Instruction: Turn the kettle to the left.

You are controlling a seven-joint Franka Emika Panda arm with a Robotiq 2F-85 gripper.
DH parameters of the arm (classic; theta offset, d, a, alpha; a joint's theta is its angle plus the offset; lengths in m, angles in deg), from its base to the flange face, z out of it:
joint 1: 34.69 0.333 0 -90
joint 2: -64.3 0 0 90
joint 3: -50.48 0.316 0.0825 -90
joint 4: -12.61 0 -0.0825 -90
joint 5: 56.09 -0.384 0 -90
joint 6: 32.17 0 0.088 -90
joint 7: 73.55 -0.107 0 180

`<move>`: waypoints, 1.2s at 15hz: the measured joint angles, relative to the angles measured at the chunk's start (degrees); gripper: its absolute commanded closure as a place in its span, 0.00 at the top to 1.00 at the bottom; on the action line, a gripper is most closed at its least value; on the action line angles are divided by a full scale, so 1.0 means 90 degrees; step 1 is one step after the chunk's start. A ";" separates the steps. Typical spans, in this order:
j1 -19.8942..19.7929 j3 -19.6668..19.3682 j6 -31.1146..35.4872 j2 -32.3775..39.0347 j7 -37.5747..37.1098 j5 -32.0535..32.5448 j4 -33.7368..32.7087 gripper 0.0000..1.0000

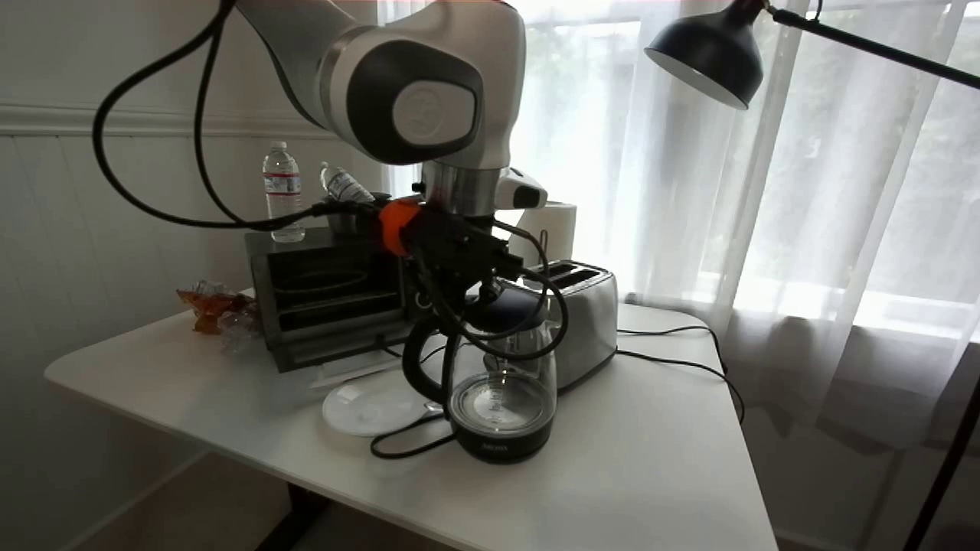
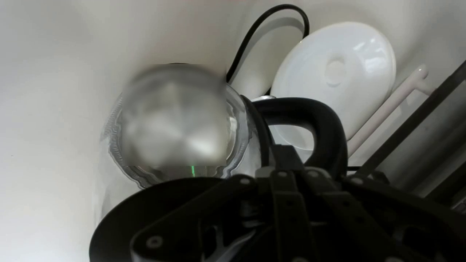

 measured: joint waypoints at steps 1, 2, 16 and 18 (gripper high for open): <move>-0.0001 0.0000 -0.0028 -0.0003 -0.0024 0.0049 0.0003 0.00; -0.0007 0.0000 -0.0112 -0.0010 -0.0067 0.0118 0.0004 0.00; -0.0158 0.0485 -0.2641 -0.2140 -0.1977 0.2029 -0.0082 0.96; -0.0157 0.0732 -0.2723 -0.2423 -0.2350 0.2129 -0.0124 1.00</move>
